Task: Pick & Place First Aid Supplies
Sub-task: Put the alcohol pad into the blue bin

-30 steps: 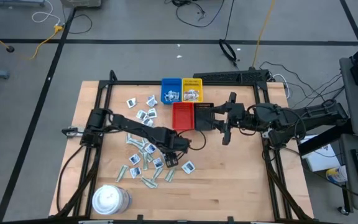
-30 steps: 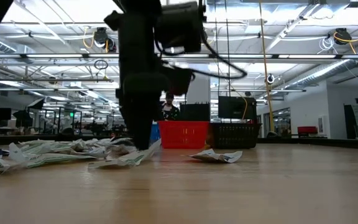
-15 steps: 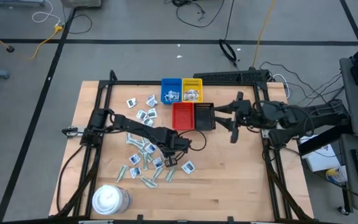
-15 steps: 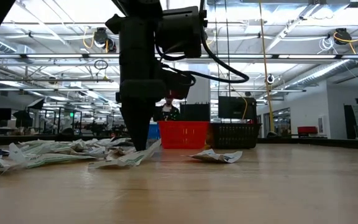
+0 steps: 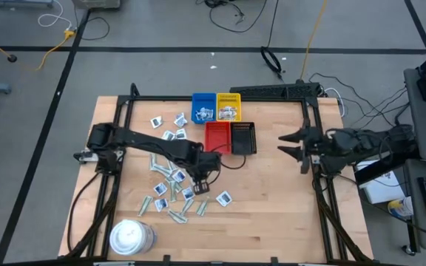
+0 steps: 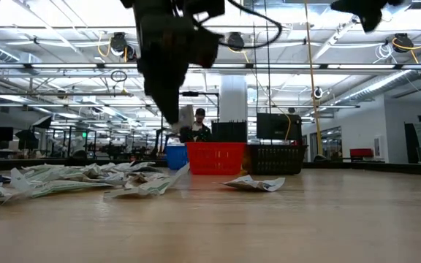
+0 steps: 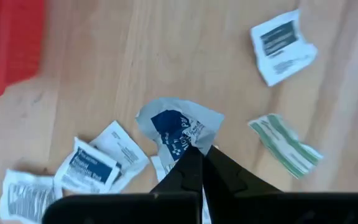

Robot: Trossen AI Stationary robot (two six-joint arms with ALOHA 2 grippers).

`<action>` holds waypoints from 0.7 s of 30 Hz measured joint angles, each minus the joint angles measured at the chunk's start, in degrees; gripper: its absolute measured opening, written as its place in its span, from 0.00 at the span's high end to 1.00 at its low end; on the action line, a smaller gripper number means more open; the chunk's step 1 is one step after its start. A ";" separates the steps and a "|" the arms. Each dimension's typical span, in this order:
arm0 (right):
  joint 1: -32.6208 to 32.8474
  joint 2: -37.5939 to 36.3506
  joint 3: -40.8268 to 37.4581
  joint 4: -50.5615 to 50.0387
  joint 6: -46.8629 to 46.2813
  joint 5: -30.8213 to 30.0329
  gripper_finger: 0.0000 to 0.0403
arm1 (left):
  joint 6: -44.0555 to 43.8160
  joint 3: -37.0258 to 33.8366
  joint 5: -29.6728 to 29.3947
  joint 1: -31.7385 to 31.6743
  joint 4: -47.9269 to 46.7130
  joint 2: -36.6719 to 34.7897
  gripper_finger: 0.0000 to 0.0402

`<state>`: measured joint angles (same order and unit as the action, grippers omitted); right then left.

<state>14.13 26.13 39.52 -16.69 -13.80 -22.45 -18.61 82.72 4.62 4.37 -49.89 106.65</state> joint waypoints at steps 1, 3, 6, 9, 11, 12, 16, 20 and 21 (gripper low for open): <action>0.02 -2.35 -3.22 3.13 0.11 0.04 0.61 | 0.01 0.00 0.14 -0.25 -0.08 -0.77 1.00; 0.02 -6.52 -9.62 9.14 1.28 0.03 0.61 | 0.00 0.00 0.35 -0.95 -0.11 -2.08 1.00; 0.02 -11.31 -18.02 15.61 2.53 -0.03 0.61 | 0.18 0.00 0.72 -1.94 -0.83 -3.63 1.00; 0.00 -15.10 -24.70 20.87 2.49 0.01 0.61 | 0.09 0.02 1.42 -2.77 -3.17 -4.42 1.00; -0.02 -17.41 -28.19 23.23 2.49 0.03 0.61 | 0.11 0.02 1.44 -3.09 -4.79 -4.61 1.00; -0.02 -18.75 -29.43 23.64 2.49 0.03 0.61 | 0.22 0.02 1.44 -3.17 -5.43 -4.61 1.00; -0.04 -24.02 -33.15 23.55 2.17 -0.27 0.61 | 0.39 0.02 1.64 -3.06 -7.45 -4.57 1.00; -0.14 -26.03 -34.63 23.56 2.05 -1.75 0.61 | 0.44 0.03 2.10 -2.72 -7.30 -4.59 1.00; -0.19 -25.98 -34.63 23.22 2.14 -1.79 0.61 | 0.35 0.17 2.56 -2.71 -7.36 -4.59 1.00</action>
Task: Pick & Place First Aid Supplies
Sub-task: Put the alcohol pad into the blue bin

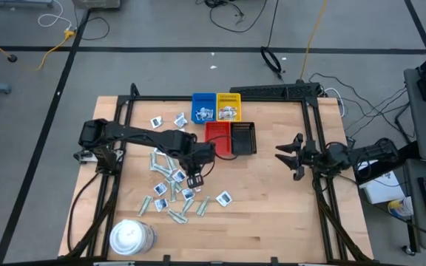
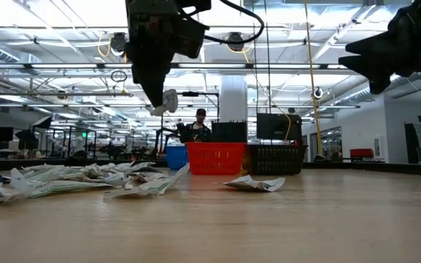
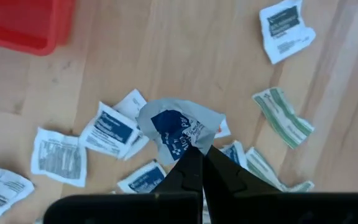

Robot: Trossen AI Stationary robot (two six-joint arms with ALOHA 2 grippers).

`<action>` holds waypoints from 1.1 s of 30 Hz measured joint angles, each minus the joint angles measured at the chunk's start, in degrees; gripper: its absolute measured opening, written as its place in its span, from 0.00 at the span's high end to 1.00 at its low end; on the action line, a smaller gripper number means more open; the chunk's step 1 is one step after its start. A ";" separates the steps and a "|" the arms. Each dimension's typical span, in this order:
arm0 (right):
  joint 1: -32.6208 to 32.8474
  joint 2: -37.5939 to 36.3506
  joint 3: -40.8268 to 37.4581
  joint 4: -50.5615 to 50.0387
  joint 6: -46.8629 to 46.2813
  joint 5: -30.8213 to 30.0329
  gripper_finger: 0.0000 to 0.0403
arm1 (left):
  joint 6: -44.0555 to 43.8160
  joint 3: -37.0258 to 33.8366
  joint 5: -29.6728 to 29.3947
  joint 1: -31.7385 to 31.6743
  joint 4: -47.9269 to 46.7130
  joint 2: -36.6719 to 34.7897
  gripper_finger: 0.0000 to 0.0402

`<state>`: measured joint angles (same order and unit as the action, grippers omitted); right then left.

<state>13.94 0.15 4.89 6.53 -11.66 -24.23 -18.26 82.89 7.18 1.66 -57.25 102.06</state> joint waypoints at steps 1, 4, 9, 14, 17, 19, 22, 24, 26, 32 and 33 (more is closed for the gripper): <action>-0.12 0.01 0.00 -0.34 0.02 -0.29 0.61 | -0.01 0.23 0.46 -0.03 -0.06 0.00 1.00; -0.69 -0.05 0.09 -2.33 -1.17 -3.60 0.61 | 0.13 1.33 0.83 -0.03 -0.03 0.00 1.00; -1.23 -0.07 0.73 -8.71 -1.31 -3.18 0.61 | 0.80 4.10 0.84 -0.05 -0.49 0.02 1.00; -1.20 -0.07 1.38 -16.88 -2.64 -1.16 0.61 | 1.46 7.58 0.44 -0.16 -4.22 0.02 1.00; -1.20 -0.07 1.30 -18.34 -2.67 -1.16 0.61 | 1.41 9.53 0.41 -0.65 -6.86 0.00 1.00; -1.20 -0.07 1.08 -16.03 -2.32 -1.09 0.61 | 1.21 10.51 0.42 -1.12 -8.20 0.01 1.00; -1.22 -0.08 -1.53 -4.93 1.71 0.82 0.61 | 1.18 12.53 0.40 -1.98 -10.68 0.02 1.00; -1.18 0.06 -4.10 0.67 4.06 3.54 0.61 | 1.15 13.49 0.38 -2.58 -10.66 -0.02 1.00; -1.18 -0.02 -3.87 2.50 4.44 4.02 0.61 | 1.06 14.25 0.37 -3.18 -10.44 0.00 1.00; -1.23 0.22 -3.93 1.95 -0.89 -0.26 0.61 | 0.65 16.11 0.33 -5.66 -10.00 0.00 1.00; -1.20 0.35 -3.93 1.15 -1.42 -0.27 0.61 | 0.63 16.18 0.35 -6.31 -9.55 0.00 1.00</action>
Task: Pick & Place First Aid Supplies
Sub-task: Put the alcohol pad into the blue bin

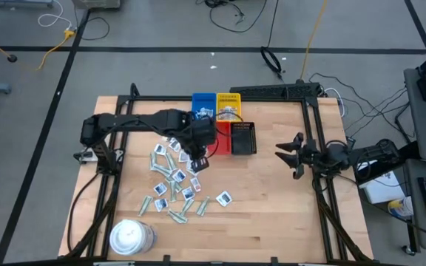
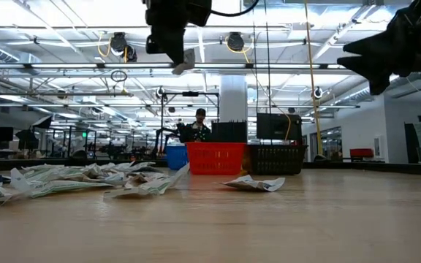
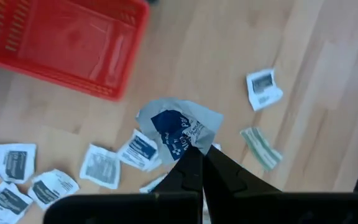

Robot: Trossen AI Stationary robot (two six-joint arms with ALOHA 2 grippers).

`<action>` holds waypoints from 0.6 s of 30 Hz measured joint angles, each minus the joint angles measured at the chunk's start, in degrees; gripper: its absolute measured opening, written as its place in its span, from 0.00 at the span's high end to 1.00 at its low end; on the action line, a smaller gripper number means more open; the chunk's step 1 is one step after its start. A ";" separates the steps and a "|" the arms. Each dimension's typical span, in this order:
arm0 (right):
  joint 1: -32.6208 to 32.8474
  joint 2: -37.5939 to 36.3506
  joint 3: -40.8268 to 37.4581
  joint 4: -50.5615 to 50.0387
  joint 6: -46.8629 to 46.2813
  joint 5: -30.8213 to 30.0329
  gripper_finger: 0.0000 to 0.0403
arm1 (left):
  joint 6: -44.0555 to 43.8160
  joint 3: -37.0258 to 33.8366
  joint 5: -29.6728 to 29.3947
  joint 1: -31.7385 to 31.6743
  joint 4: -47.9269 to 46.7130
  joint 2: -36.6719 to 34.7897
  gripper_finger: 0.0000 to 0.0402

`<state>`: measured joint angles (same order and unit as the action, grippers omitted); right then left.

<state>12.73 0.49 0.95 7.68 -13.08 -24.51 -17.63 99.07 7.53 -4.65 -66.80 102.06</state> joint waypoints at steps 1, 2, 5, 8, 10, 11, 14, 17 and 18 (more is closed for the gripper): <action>0.00 0.09 -0.03 0.05 -0.02 0.45 0.61 | 0.03 0.04 0.00 -0.66 0.84 0.00 1.00; 0.00 0.05 -0.04 0.31 0.04 0.62 0.61 | 0.41 0.04 -0.01 -1.34 1.98 0.00 1.00; 0.00 0.04 -0.07 0.46 0.34 0.67 0.61 | 2.36 0.04 -0.06 -3.03 7.92 0.00 1.00; 0.00 0.04 -0.07 0.58 0.28 0.71 0.61 | 5.71 0.04 0.08 -3.92 18.68 0.00 1.00; 0.00 0.04 -0.09 0.57 0.28 0.72 0.61 | 8.23 -0.41 0.28 -4.08 26.05 0.00 1.00; 0.00 0.04 -0.09 0.64 0.28 0.73 0.61 | 9.42 -0.77 0.27 -4.08 29.34 0.00 1.00; 0.00 0.04 -0.09 0.63 0.28 0.74 0.61 | 12.13 -2.19 -0.17 -4.07 37.71 0.00 1.00; 0.00 0.04 -0.09 0.63 0.28 0.76 0.61 | 14.17 -3.95 -2.21 -3.90 47.23 0.00 1.00; 0.00 0.04 -0.09 0.63 0.28 0.76 0.61 | 14.69 -4.67 -3.42 -3.80 50.91 0.00 1.00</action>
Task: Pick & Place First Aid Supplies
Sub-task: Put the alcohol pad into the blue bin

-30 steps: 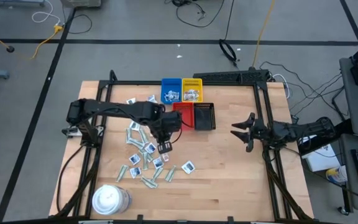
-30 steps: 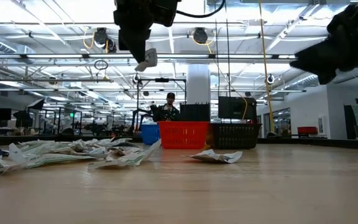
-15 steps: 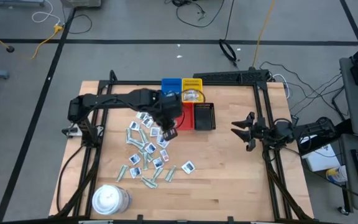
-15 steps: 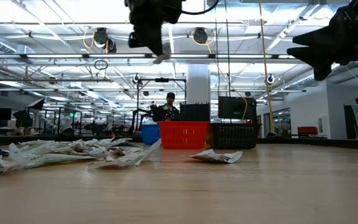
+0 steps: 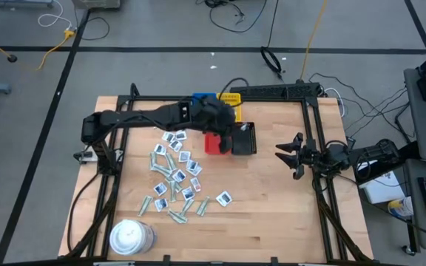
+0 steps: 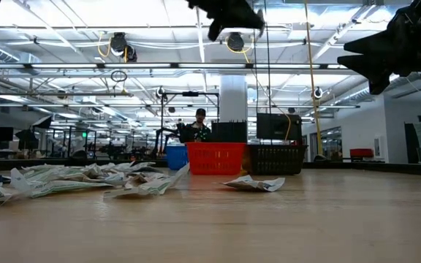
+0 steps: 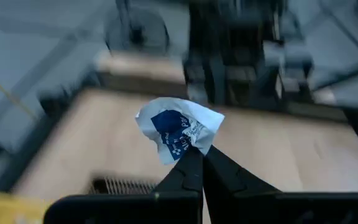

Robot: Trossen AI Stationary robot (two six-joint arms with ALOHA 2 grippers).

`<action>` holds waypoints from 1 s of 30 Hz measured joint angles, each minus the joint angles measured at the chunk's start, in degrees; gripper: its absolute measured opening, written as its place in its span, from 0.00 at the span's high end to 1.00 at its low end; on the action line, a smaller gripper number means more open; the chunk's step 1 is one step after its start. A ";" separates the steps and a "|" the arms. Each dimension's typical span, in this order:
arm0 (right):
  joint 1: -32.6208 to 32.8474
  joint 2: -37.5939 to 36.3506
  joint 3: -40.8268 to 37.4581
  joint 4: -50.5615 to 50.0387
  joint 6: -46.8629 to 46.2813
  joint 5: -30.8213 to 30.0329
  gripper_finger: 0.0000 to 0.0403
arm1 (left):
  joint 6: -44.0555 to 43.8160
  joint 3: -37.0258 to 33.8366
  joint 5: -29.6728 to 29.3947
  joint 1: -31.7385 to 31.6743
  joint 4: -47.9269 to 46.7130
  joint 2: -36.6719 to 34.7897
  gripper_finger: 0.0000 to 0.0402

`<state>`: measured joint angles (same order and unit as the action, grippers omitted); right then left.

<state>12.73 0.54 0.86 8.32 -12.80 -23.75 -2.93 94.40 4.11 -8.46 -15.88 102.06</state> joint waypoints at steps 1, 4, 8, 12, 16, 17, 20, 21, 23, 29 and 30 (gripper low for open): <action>0.00 0.00 0.00 0.00 0.00 0.00 0.61 | 0.15 -0.82 -1.32 0.09 3.71 0.00 1.00; 0.00 0.00 0.00 0.02 0.00 0.00 0.61 | 0.31 -1.98 -5.25 0.23 11.56 0.02 1.00; 0.00 0.00 -0.01 0.02 0.00 0.00 0.61 | 1.37 -1.98 -6.69 -0.98 14.48 -0.02 1.00; 0.00 0.00 -0.02 0.02 -0.02 0.00 0.61 | 1.26 -2.00 -8.96 -5.21 15.34 0.09 1.00; 0.00 0.00 -0.02 0.04 0.00 0.02 0.61 | -0.83 -2.00 -9.73 -11.25 16.21 0.07 1.00; 0.00 0.00 -0.02 0.04 -0.01 0.02 0.61 | -1.52 -2.00 -9.93 -12.88 16.04 0.08 1.00; 0.00 0.00 -0.02 0.04 0.00 0.02 0.61 | -3.63 -2.00 -11.47 -17.51 16.12 0.09 1.00; 0.00 0.00 -0.02 0.04 0.00 0.02 0.61 | -3.63 -2.00 -12.30 -18.89 16.20 0.09 1.00; 0.00 0.02 -0.02 0.04 0.00 0.02 0.61 | -3.42 -2.00 -13.58 -21.64 15.97 0.09 1.00; 0.00 0.02 -0.02 0.04 0.00 0.02 0.61 | -3.94 -2.00 -17.73 -27.28 13.05 0.07 1.00; 0.00 0.02 -0.02 0.04 0.00 0.02 0.61 | -4.72 -2.00 -17.73 -27.80 11.12 0.07 1.00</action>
<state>12.73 0.56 0.84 8.36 -12.80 -23.73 -7.65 92.40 -13.62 -36.26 -4.77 102.13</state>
